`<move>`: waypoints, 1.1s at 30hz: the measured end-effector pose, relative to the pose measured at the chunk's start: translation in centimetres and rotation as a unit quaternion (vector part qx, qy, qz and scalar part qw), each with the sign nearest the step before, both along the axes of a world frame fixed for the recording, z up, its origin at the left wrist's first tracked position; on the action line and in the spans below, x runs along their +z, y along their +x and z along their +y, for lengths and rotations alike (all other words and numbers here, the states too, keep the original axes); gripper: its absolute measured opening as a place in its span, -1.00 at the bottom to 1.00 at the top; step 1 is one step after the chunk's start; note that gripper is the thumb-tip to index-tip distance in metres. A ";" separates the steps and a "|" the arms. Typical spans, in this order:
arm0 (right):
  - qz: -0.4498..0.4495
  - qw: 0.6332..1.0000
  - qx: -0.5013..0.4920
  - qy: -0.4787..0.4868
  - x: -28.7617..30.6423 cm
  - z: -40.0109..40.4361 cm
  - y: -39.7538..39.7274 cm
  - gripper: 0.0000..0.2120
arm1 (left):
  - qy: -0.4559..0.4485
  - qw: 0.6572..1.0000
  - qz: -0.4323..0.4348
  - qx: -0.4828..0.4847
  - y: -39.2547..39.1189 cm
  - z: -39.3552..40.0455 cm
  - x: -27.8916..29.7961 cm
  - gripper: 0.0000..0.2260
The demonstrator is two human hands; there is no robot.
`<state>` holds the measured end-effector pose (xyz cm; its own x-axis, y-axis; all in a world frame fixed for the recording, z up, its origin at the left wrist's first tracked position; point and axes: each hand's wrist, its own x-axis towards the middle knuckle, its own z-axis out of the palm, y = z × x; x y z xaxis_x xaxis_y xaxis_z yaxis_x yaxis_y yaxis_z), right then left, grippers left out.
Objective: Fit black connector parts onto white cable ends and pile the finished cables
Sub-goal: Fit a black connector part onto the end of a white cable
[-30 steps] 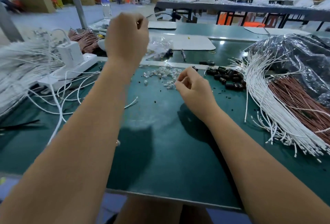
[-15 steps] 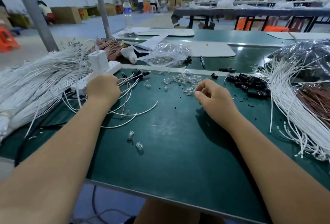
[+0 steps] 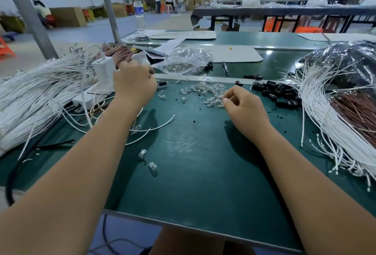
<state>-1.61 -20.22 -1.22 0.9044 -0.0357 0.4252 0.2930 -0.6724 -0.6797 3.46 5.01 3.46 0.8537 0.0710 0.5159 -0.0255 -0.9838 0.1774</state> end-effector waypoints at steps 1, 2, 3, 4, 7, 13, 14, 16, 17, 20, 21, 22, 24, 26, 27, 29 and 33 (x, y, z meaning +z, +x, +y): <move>-0.009 0.999 -0.025 -0.017 0.1 -0.3 0.1 -0.91 | -0.037 0.998 -0.011 -0.040 -0.4 -1.7 0.2 -0.71; -0.016 0.998 -0.051 -0.032 0.3 -0.8 0.1 -0.92 | -0.077 0.993 -0.016 -0.090 -0.8 -3.5 0.3 -0.72; -0.021 0.996 -0.077 -0.045 0.4 -1.5 0.2 -0.92 | -0.114 0.983 -0.006 -0.143 -1.4 -5.5 0.2 -0.74; -0.023 0.993 -0.102 -0.058 0.6 -2.3 0.3 -0.92 | -0.144 0.970 0.020 -0.193 -2.0 -7.6 0.0 -0.75; -0.012 0.973 -0.194 -0.126 1.2 -5.3 0.4 -0.86 | -0.188 0.931 0.114 -0.292 -3.1 -13.4 -1.0 -0.76; 0.098 0.905 -0.368 -0.190 1.4 -9.1 -0.2 -0.63 | -0.268 0.870 0.198 -0.364 -3.9 -20.3 -3.0 -0.76; 0.102 0.899 -0.376 -0.201 1.3 -9.3 -0.2 -0.63 | -0.274 0.867 0.207 -0.360 -3.8 -20.6 -3.6 -0.76; 0.105 0.890 -0.384 -0.223 1.1 -9.5 0.0 -0.65 | -0.288 0.865 0.218 -0.347 -3.4 -20.4 -4.4 -0.75; 0.109 0.885 -0.386 -0.235 0.9 -9.5 0.0 -0.68 | -0.305 0.860 0.221 -0.344 -3.2 -20.1 -4.7 -0.75; 0.109 0.870 -0.403 -0.263 0.4 -9.5 0.3 -0.74 | -0.341 0.844 0.224 -0.349 -2.9 -19.1 -4.8 -0.78; 0.107 0.865 -0.411 -0.267 0.2 -9.4 0.4 -0.74 | -0.334 0.845 0.223 -0.354 -3.0 -19.0 -4.9 -0.78; 0.106 0.861 -0.419 -0.268 0.1 -9.3 0.4 -0.73 | -0.322 0.847 0.221 -0.359 -3.2 -18.9 -4.9 -0.79; 0.108 0.850 -0.440 -0.269 0.0 -9.1 0.5 -0.69 | -0.304 0.853 0.216 -0.366 -3.4 -18.8 -5.1 -0.79; 0.114 0.842 -0.455 -0.267 0.1 -9.1 0.4 -0.66 | -0.308 0.851 0.213 -0.368 -3.5 -18.7 -5.1 -0.79; 0.114 0.842 -0.455 -0.266 0.1 -9.2 0.4 -0.67 | -0.313 0.849 0.212 -0.368 -3.5 -18.7 -5.0 -0.78; 0.108 0.850 -0.446 -0.260 0.1 -9.3 0.4 -0.72 | -0.318 0.848 0.210 -0.368 -3.5 -18.6 -5.0 -0.78; 0.070 0.878 -0.430 -0.197 0.2 -10.0 0.2 -0.83 | -0.334 0.842 0.213 -0.366 -3.5 -18.5 -5.1 -0.78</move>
